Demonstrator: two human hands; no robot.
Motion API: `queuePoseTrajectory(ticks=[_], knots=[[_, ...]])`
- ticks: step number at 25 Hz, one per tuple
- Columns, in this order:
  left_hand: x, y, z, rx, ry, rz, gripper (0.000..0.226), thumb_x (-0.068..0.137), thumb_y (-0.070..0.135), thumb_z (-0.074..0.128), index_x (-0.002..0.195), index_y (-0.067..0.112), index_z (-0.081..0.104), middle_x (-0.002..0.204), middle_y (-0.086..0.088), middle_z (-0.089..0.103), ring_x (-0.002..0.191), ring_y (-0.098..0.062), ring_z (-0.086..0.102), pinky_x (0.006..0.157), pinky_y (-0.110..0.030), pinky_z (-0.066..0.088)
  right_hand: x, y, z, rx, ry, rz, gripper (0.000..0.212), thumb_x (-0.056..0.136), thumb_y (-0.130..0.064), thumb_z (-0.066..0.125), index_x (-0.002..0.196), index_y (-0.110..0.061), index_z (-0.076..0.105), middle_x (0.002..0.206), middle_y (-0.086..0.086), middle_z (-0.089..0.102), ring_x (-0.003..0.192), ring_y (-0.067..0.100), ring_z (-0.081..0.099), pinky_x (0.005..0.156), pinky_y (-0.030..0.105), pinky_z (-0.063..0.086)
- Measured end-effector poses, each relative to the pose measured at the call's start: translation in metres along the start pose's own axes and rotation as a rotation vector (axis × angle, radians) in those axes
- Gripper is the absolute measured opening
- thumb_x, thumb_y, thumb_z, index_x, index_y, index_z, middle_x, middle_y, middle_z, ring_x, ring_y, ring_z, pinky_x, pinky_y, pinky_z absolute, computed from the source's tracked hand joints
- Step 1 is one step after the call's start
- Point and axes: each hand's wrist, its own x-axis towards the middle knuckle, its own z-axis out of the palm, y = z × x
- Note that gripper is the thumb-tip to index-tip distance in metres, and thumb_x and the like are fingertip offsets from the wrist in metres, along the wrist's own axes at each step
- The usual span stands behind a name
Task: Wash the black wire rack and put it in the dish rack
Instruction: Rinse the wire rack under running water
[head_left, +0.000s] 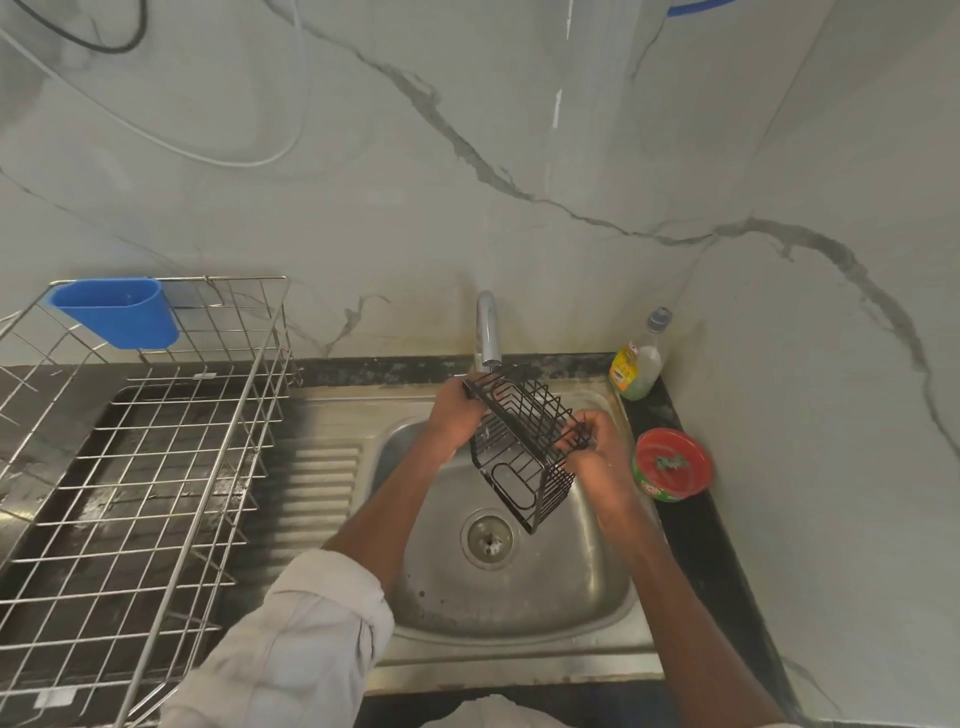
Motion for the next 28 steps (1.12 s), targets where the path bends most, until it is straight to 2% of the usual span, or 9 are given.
queuePoseTrajectory(ticks=[2,5,11,13,15,17,19,22,28], knots=[[-0.005,-0.008,-0.006,0.010,0.037,-0.043,0.014,0.100,0.021,0.073,0.112,0.023,0.082,0.098,0.008,0.082,0.094,-0.007,0.077,0.084,-0.025,0.059,0.001,0.000,0.005,0.000,-0.028,-0.017,0.048,0.080,0.021,0.055,0.110,-0.017,0.059,0.108,0.006,0.067,0.100,0.017,0.065,0.081,0.023,0.051],[-0.009,-0.025,-0.015,-0.039,0.084,-0.101,0.011,0.100,0.026,0.073,0.108,0.026,0.081,0.099,0.006,0.083,0.097,-0.015,0.079,0.094,-0.045,0.064,0.005,0.001,0.015,-0.041,-0.036,-0.034,0.049,0.083,0.013,0.063,0.104,-0.031,0.060,0.106,-0.003,0.071,0.106,0.014,0.067,0.097,0.042,0.055],[-0.021,-0.036,-0.020,-0.129,0.131,-0.138,0.021,0.098,0.017,0.071,0.113,0.027,0.081,0.104,0.005,0.083,0.100,-0.017,0.079,0.095,-0.049,0.064,0.003,0.004,0.017,-0.041,-0.055,-0.026,0.047,0.079,0.001,0.068,0.098,-0.042,0.066,0.103,-0.007,0.075,0.106,0.016,0.069,0.099,0.052,0.054],[-0.022,-0.044,-0.018,-0.107,0.180,-0.152,0.024,0.092,0.023,0.070,0.113,0.028,0.080,0.101,0.005,0.082,0.098,-0.018,0.079,0.093,-0.049,0.065,0.001,0.001,0.021,-0.025,-0.010,-0.032,0.041,0.081,-0.004,0.062,0.105,-0.037,0.067,0.106,-0.005,0.074,0.108,0.018,0.069,0.096,0.051,0.055],[-0.033,-0.037,-0.020,-0.020,0.294,-0.156,0.026,0.090,0.030,0.072,0.114,0.024,0.080,0.099,0.003,0.081,0.096,-0.022,0.077,0.091,-0.049,0.064,0.000,-0.010,0.022,-0.029,0.063,-0.031,0.027,0.094,-0.009,0.059,0.114,-0.026,0.067,0.109,-0.006,0.071,0.111,0.019,0.066,0.092,0.039,0.056],[-0.043,-0.029,-0.024,0.078,0.406,-0.147,0.021,0.097,0.020,0.070,0.115,0.016,0.080,0.100,-0.005,0.081,0.095,-0.027,0.074,0.092,-0.045,0.060,0.002,-0.017,0.019,0.043,0.099,-0.009,0.016,0.099,-0.019,0.065,0.114,-0.019,0.068,0.110,-0.008,0.069,0.114,0.019,0.064,0.093,0.036,0.054],[-0.048,-0.026,-0.027,0.097,0.479,-0.155,0.023,0.101,0.012,0.065,0.119,0.015,0.079,0.104,-0.008,0.079,0.094,-0.025,0.067,0.090,-0.039,0.053,-0.001,-0.018,0.019,0.116,-0.015,-0.009,0.025,0.098,-0.039,0.067,0.118,-0.024,0.069,0.119,-0.008,0.071,0.121,0.019,0.063,0.098,0.042,0.053],[-0.048,-0.024,-0.027,0.040,0.502,-0.178,0.029,0.101,0.012,0.063,0.124,0.021,0.078,0.106,-0.007,0.080,0.100,-0.030,0.071,0.091,-0.040,0.055,-0.009,-0.010,0.025,-0.015,-0.160,-0.070,0.060,0.088,-0.064,0.069,0.141,-0.039,0.054,0.142,-0.010,0.060,0.129,0.013,0.057,0.102,0.045,0.053],[-0.046,-0.016,-0.008,-0.003,0.396,-0.111,0.029,0.101,0.009,0.061,0.123,0.020,0.077,0.099,-0.006,0.080,0.099,-0.035,0.074,0.088,-0.049,0.060,-0.010,-0.013,0.011,-0.082,-0.020,-0.135,0.059,0.090,-0.034,0.079,0.143,-0.039,0.052,0.140,-0.002,0.064,0.120,0.014,0.064,0.101,0.052,0.055]])
